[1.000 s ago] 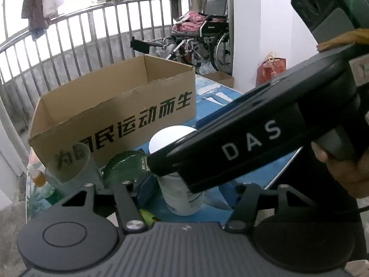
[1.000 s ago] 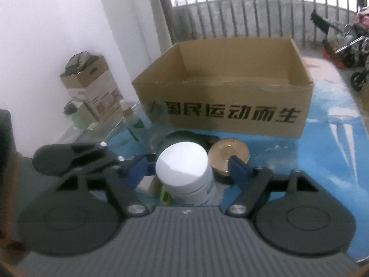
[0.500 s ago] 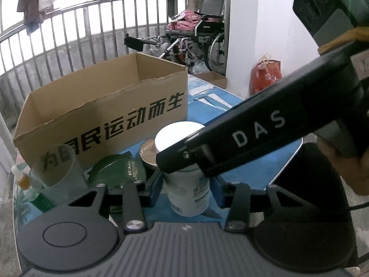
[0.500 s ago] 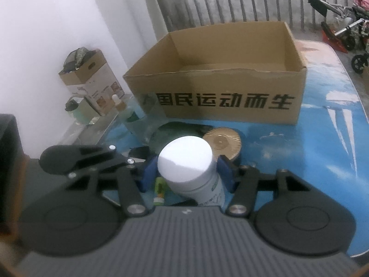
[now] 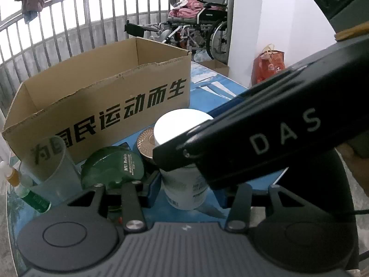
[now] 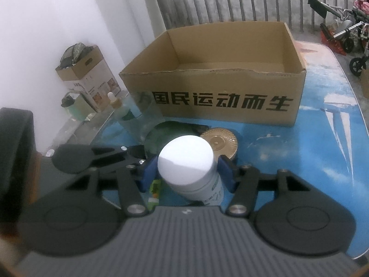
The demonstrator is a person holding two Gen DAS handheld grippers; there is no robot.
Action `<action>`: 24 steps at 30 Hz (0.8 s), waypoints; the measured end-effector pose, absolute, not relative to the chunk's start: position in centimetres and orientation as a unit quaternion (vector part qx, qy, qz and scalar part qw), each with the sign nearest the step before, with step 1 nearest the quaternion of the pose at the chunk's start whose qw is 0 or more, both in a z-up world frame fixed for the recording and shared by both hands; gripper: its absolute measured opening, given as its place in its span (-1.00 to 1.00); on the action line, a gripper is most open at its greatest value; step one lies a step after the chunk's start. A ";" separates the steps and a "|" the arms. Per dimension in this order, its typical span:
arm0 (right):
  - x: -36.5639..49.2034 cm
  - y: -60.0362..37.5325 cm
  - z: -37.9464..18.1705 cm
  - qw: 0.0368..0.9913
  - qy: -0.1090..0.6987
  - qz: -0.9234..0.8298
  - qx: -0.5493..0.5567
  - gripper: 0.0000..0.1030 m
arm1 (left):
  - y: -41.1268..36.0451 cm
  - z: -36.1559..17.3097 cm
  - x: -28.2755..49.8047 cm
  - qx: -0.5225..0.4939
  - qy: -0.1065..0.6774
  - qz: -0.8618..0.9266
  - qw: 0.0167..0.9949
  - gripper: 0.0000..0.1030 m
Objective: Organize rigid objects
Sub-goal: 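Lift the white pill bottle with the right tool and carry it over the box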
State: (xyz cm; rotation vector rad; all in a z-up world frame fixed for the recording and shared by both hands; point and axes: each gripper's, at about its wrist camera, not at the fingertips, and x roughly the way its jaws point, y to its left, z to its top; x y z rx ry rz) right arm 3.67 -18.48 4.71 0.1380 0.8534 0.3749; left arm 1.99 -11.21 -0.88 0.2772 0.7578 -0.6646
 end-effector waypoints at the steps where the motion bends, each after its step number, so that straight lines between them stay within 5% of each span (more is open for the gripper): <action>1: 3.7 -18.5 4.7 0.891 0.411 0.180 0.068 0.11 | -11.2 -0.9 2.1 0.130 0.364 -0.317 0.866 -0.04; 24: 3.3 -19.4 5.7 0.889 0.415 0.170 0.096 0.09 | -11.0 0.5 1.9 0.112 0.380 -0.322 0.860 -0.09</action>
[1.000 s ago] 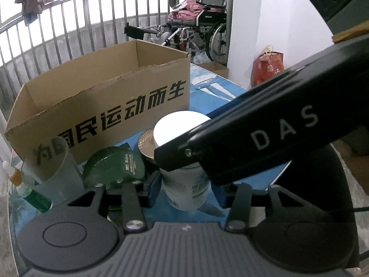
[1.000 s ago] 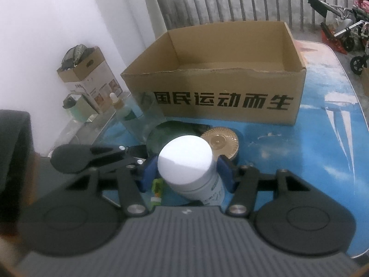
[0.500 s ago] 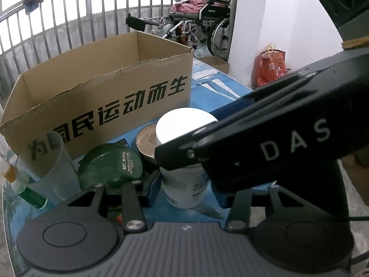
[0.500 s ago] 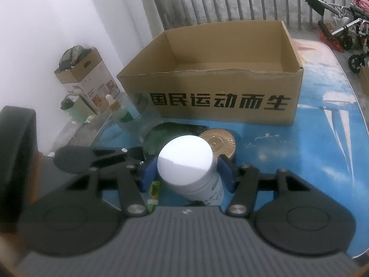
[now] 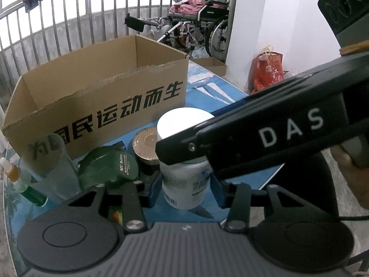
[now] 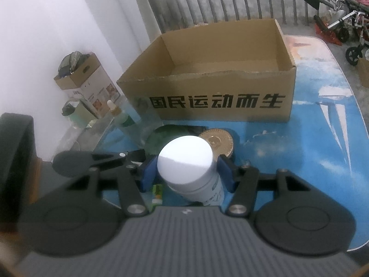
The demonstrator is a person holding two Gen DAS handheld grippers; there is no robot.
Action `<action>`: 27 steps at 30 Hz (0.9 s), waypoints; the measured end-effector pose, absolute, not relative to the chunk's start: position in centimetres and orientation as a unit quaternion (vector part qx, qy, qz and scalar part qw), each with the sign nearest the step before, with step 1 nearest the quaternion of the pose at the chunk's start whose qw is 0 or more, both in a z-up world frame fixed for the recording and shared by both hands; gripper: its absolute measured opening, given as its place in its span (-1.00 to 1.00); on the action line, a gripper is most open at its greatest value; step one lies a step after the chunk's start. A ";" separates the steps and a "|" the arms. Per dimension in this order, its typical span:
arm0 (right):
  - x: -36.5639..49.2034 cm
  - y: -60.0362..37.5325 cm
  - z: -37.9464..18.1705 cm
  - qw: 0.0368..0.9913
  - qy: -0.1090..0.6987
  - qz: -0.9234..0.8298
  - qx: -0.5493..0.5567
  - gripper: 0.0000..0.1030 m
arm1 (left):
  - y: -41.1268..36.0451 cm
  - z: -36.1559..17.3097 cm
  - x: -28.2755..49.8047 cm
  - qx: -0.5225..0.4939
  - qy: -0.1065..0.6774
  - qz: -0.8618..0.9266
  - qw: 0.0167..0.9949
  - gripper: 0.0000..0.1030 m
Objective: Organize rigid objects
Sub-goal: 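Lift the white pill bottle with the right tool and carry it over the box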
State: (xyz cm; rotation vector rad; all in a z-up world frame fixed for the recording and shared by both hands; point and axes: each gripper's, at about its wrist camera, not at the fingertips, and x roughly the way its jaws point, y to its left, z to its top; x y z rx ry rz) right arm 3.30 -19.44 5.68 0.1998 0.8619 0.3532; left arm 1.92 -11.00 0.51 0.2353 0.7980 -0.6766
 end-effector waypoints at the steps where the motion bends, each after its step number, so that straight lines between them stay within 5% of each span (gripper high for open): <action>1: 3.2 -19.4 5.9 0.890 0.413 0.170 0.094 0.09 | -10.9 0.8 1.8 0.112 0.377 -0.323 0.861 -0.10; 12: 2.0 -19.0 11.1 0.909 0.371 0.174 0.071 0.09 | -9.7 5.7 0.9 0.107 0.325 -0.319 0.884 -0.26; 15: 2.4 -18.6 12.8 0.915 0.357 0.177 0.064 0.09 | -9.2 7.2 1.3 0.107 0.312 -0.309 0.892 -0.44; 27: 7.1 -16.5 18.3 0.920 0.328 0.211 0.046 0.08 | -7.1 11.1 5.5 0.095 0.280 -0.279 0.914 -0.44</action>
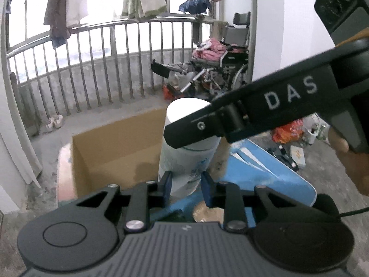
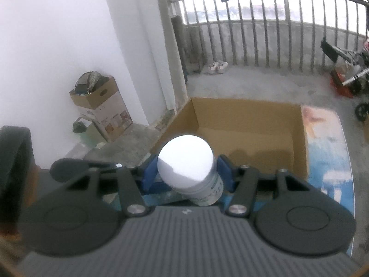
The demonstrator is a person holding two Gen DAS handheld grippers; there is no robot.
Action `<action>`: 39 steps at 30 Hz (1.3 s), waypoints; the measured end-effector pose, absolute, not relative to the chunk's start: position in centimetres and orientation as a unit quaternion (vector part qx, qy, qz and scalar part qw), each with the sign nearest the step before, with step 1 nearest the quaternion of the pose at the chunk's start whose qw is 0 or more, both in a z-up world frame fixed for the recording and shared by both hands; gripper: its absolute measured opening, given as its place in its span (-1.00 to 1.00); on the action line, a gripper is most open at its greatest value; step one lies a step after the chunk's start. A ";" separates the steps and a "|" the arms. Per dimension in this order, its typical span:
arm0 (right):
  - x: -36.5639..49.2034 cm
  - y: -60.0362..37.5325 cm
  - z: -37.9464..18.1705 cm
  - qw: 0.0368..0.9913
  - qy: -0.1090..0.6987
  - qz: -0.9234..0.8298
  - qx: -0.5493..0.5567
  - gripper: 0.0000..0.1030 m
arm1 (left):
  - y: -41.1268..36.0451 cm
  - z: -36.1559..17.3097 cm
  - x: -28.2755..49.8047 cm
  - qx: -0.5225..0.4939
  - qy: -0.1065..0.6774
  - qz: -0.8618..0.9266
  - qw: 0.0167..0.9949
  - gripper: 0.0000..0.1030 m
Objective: Organize rigid objects
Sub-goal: 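Lift the white pill bottle with the right tool and carry it over the box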
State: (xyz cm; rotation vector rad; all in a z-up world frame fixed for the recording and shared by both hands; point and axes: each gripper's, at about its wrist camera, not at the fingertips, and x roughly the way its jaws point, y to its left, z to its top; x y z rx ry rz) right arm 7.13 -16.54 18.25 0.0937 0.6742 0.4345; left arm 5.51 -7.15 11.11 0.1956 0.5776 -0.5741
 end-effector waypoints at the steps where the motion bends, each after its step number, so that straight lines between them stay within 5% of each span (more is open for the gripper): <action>1: 7.9 -16.3 18.8 0.919 0.326 0.215 0.044 0.08 | -6.9 11.4 6.2 0.093 0.279 -0.277 0.915 -0.44; 15: 24.0 -11.7 20.1 0.896 0.363 0.252 0.047 0.08 | -3.9 11.8 20.1 0.107 0.326 -0.235 0.909 -0.43; 24: 34.7 -11.8 13.9 0.865 0.422 0.254 0.093 0.08 | -4.0 8.0 28.7 0.145 0.385 -0.204 0.888 -0.43; 39: 40.3 -11.0 5.6 0.836 0.482 0.242 0.102 0.14 | -5.7 4.4 31.2 0.173 0.428 -0.191 0.866 -0.30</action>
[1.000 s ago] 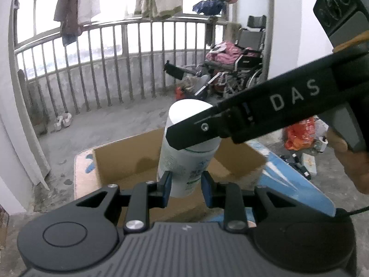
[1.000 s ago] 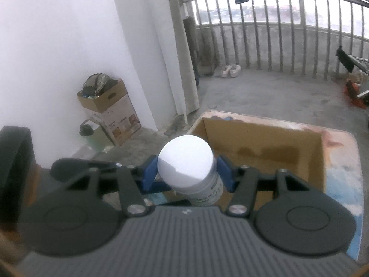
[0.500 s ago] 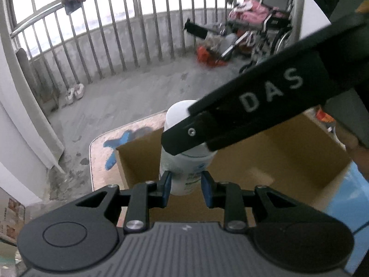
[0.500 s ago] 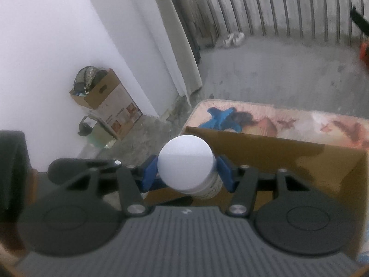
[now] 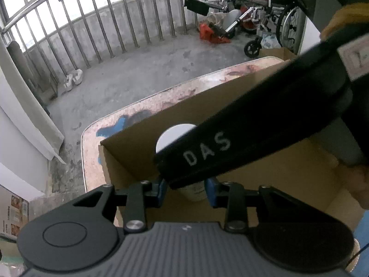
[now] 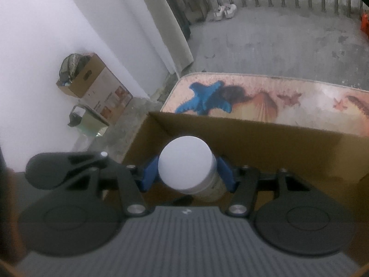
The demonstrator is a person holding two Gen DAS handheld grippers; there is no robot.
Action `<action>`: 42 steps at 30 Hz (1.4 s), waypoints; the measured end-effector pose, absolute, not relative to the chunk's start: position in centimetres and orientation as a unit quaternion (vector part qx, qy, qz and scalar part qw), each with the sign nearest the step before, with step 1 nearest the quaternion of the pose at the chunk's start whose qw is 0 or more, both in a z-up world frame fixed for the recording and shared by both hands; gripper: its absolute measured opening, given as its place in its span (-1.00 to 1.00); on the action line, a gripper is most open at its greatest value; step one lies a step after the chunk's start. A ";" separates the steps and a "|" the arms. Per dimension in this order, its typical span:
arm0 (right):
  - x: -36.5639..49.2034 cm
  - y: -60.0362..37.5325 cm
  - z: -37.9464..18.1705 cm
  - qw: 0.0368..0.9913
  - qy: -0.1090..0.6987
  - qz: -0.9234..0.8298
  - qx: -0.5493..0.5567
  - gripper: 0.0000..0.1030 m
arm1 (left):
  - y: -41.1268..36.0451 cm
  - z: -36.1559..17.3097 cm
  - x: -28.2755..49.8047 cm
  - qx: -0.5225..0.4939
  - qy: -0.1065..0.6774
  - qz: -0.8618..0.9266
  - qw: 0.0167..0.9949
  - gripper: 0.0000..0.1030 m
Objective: Organize rigid objects
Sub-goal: 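Lift the white pill bottle with the right tool and carry it over the box, then lower the bottle into the box, open the right tool and withdraw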
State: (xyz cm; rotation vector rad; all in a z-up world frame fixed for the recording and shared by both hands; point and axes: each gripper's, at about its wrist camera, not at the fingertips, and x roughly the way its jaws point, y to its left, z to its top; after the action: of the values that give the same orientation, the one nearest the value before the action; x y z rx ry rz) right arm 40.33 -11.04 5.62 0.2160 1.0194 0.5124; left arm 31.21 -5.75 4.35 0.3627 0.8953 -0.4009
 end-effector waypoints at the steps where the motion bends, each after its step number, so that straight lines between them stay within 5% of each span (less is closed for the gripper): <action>1: 40.4 -10.9 5.3 0.836 0.482 0.241 0.100 0.14 | -5.7 4.4 31.2 0.173 0.428 -0.191 0.866 -0.29; 6: 40.5 -11.1 5.1 0.835 0.482 0.243 0.106 0.17 | -6.0 4.5 31.0 0.176 0.426 -0.190 0.867 -0.17; 8: 40.5 -11.3 5.3 0.834 0.484 0.243 0.109 0.24 | -6.1 4.9 31.1 0.176 0.420 -0.190 0.870 0.09; 14: 39.6 -11.8 6.9 0.842 0.474 0.236 0.105 0.46 | -6.1 6.4 29.7 0.178 0.398 -0.192 0.879 0.38; 26: 31.8 -16.2 15.6 0.874 0.407 0.233 0.128 0.55 | -4.1 12.5 22.1 0.156 0.342 -0.201 0.905 0.72; 33: 22.1 -19.0 19.1 0.891 0.358 0.247 0.128 0.61 | -1.4 14.0 15.0 0.122 0.310 -0.209 0.919 0.76; 42: 12.3 -20.3 15.7 0.887 0.351 0.255 0.161 0.61 | -0.4 11.0 7.3 0.097 0.294 -0.195 0.931 0.77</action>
State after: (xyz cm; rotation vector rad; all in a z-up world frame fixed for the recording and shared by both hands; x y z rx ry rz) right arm 12.31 -20.26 15.67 0.3355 0.7291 0.5293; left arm 7.32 -0.39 11.01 0.1993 0.6024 -0.3984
